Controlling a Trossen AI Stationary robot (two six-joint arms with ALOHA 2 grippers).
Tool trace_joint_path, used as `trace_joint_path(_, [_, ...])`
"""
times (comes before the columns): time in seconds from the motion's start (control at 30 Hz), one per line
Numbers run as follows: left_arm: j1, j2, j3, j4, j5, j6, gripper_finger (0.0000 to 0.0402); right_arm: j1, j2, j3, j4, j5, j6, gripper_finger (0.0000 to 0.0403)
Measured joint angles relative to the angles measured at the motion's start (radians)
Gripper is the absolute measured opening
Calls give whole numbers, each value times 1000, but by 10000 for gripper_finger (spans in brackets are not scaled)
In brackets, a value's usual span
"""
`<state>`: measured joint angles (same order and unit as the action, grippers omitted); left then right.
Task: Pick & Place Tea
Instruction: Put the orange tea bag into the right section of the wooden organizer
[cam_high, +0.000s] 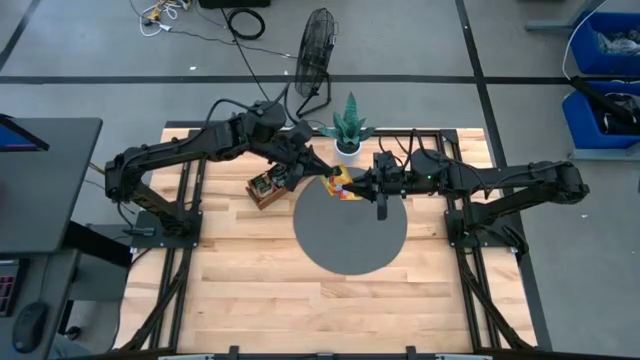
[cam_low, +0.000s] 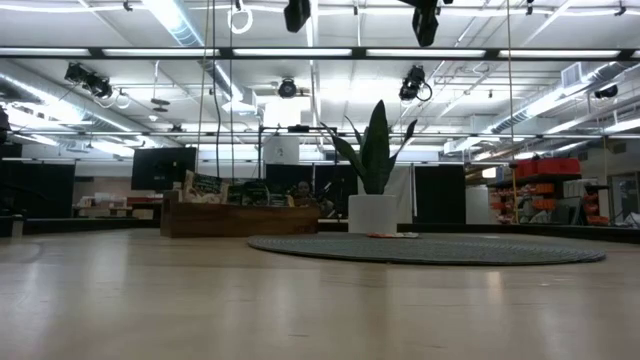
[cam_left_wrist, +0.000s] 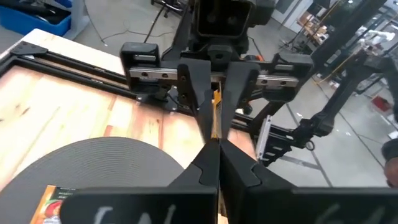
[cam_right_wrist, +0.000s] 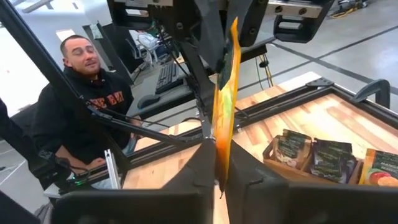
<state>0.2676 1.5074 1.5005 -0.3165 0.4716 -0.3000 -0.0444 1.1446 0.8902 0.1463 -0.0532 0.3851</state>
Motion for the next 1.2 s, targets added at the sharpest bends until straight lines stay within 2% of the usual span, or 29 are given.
trace_joint_path(0.13, [23, -2, 0, -80, -60, 34, 2, 0, 0, 0, 4, -6, 0, 81])
trace_joint_path(0.33, [56, -3, -1, -291, -284, 103, 2, 0, -1, 0, -19, -8, 26, 188])
trace_joint_path(0.4, [63, 0, -13, -320, -364, 121, 2, 0, -1, 0, -39, -7, 34, 213])
trace_joint_path(0.5, [90, 5, -64, -315, -378, 121, 1, 0, -1, 0, -55, 19, 34, 238])
trace_joint_path(0.67, [150, 4, -166, -244, -383, 101, 1, 0, -1, 0, -57, 23, 52, 247])
trace_joint_path(0.8, [186, 5, -264, -117, -386, 77, 1, 0, -1, 0, -58, 44, 52, 240])
trace_joint_path(1.03, [216, 5, -441, 44, -500, 54, 1, 0, -1, 0, -58, 71, 63, 233])
trace_joint_path(1.2, [229, 5, -529, 159, -523, 49, 1, 0, -1, 0, -58, 71, 72, 233])
